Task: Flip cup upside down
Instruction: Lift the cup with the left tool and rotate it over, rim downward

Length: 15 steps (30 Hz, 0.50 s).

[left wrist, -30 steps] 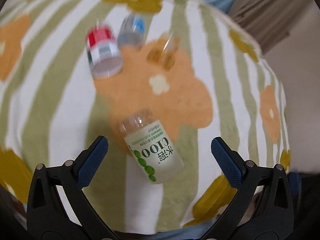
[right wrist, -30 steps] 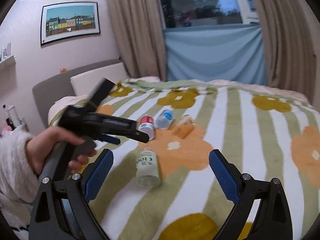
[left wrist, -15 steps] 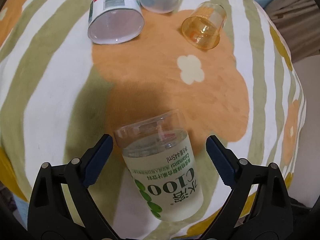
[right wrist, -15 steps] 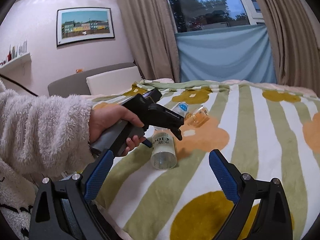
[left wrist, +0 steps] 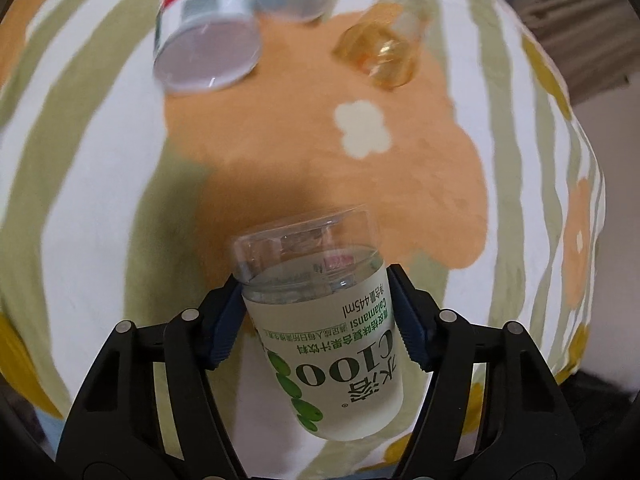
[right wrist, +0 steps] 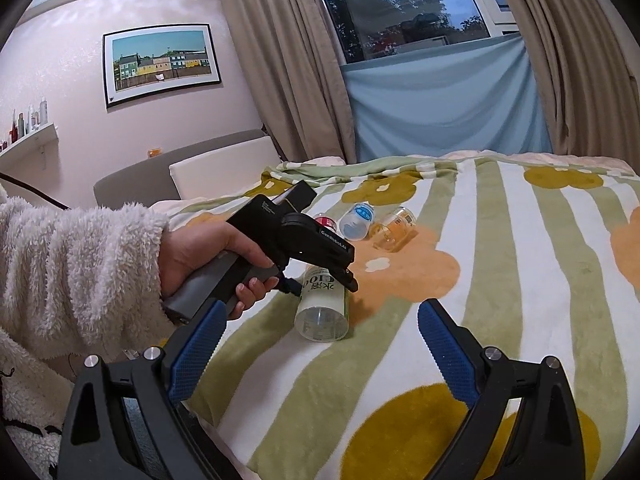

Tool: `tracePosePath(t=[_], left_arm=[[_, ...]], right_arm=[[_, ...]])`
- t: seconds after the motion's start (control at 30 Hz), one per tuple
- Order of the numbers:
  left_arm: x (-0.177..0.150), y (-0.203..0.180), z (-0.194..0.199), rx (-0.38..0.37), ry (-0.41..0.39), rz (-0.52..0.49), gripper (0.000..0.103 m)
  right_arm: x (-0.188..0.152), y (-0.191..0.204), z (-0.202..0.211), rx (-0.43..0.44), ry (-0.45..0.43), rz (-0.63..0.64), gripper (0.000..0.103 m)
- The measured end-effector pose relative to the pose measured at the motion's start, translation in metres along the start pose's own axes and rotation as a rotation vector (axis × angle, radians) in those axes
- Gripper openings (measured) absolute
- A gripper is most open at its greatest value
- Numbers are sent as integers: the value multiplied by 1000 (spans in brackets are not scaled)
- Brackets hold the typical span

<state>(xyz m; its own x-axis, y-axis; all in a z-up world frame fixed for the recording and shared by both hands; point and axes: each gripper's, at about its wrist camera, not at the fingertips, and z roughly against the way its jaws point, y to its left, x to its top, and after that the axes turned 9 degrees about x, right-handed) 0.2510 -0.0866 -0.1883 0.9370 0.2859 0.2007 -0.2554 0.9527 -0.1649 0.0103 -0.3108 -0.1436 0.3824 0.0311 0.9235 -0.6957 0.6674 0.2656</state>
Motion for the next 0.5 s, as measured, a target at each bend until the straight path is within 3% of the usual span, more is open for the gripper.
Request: tracePosePath(t=[0.13,0.3,0.5], left_arm=[[-6,-8,32,-33,-176,-105,64],[-42,-20,50,-9,-512,-288,64],[-70,-13,32,-11,-708,-289,64]], right_arm=[[4,1,2,0,-7,1,96],[6,2,4,4,-14,-23,96],[-4,6,3,-34,11,-51,96]])
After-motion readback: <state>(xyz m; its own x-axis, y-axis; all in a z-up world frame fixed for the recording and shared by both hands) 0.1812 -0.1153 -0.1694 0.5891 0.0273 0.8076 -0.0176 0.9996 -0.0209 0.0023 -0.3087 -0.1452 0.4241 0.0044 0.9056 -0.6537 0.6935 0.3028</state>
